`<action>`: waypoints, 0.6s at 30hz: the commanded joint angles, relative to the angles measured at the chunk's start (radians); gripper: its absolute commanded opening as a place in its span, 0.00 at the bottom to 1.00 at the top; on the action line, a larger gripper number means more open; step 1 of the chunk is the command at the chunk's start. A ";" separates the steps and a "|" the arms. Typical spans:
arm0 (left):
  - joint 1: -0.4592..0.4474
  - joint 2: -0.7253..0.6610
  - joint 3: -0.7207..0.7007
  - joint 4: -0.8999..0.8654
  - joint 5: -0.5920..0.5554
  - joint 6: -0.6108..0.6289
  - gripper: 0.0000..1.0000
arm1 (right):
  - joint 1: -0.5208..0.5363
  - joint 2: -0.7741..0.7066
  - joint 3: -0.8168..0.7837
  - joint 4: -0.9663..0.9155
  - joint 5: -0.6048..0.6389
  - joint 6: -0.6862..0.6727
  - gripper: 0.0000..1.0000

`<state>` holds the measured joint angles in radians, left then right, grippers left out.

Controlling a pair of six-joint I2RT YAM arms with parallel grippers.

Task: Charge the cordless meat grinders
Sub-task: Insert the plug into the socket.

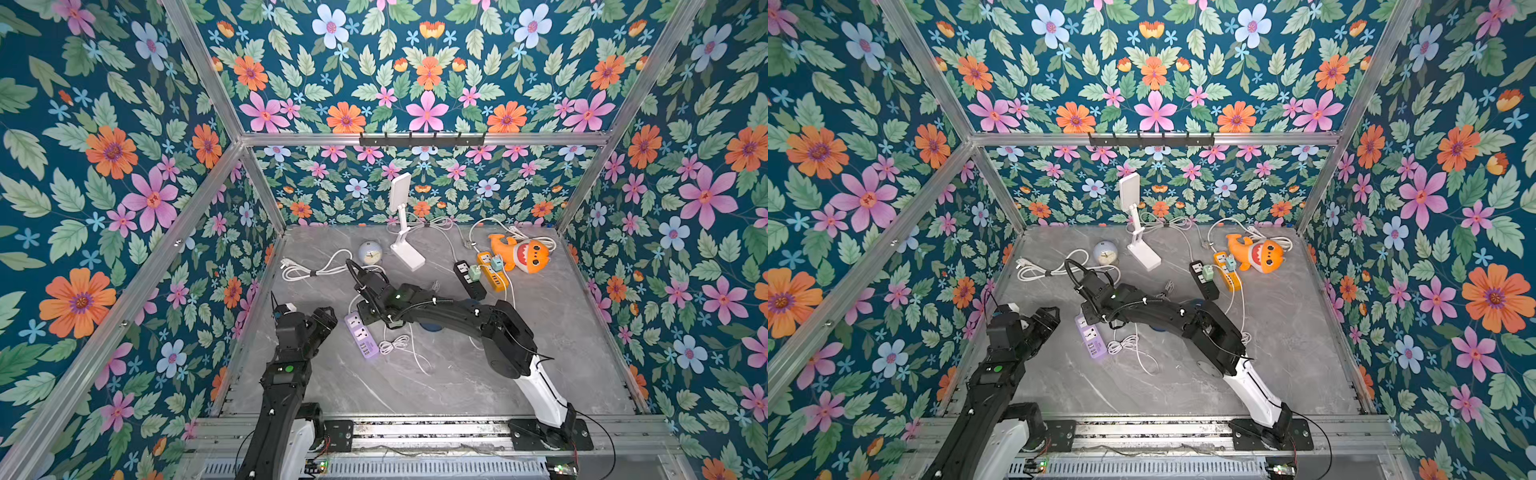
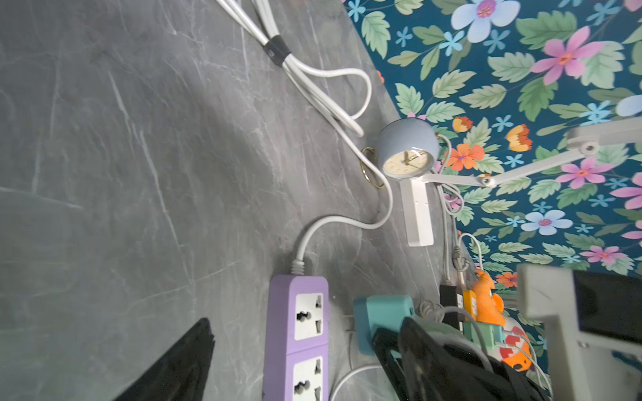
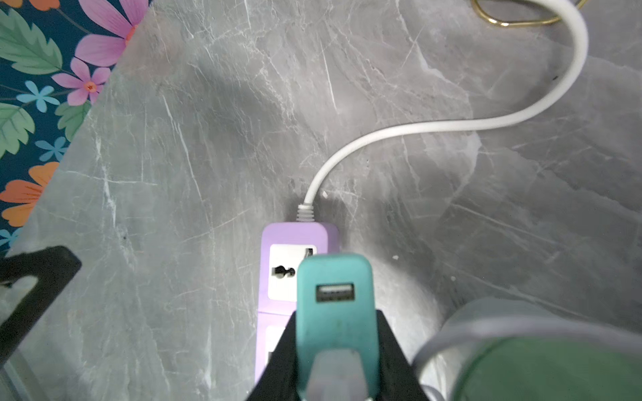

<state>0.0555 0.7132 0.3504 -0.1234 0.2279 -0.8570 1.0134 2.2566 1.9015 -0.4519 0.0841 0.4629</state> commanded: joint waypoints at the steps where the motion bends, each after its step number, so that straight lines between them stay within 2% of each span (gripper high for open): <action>1: 0.061 0.038 -0.001 0.066 0.094 0.045 0.88 | 0.003 0.007 0.011 0.015 0.003 -0.002 0.00; 7: 0.144 0.092 -0.011 0.115 0.167 0.057 0.89 | 0.009 0.039 0.044 0.009 -0.003 -0.001 0.00; 18: 0.176 0.107 -0.019 0.134 0.201 0.065 0.89 | 0.011 0.099 0.120 -0.020 -0.031 -0.002 0.00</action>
<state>0.2279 0.8173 0.3313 -0.0196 0.4114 -0.8066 1.0237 2.3436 2.0083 -0.4515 0.0605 0.4614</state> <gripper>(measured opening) 0.895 0.272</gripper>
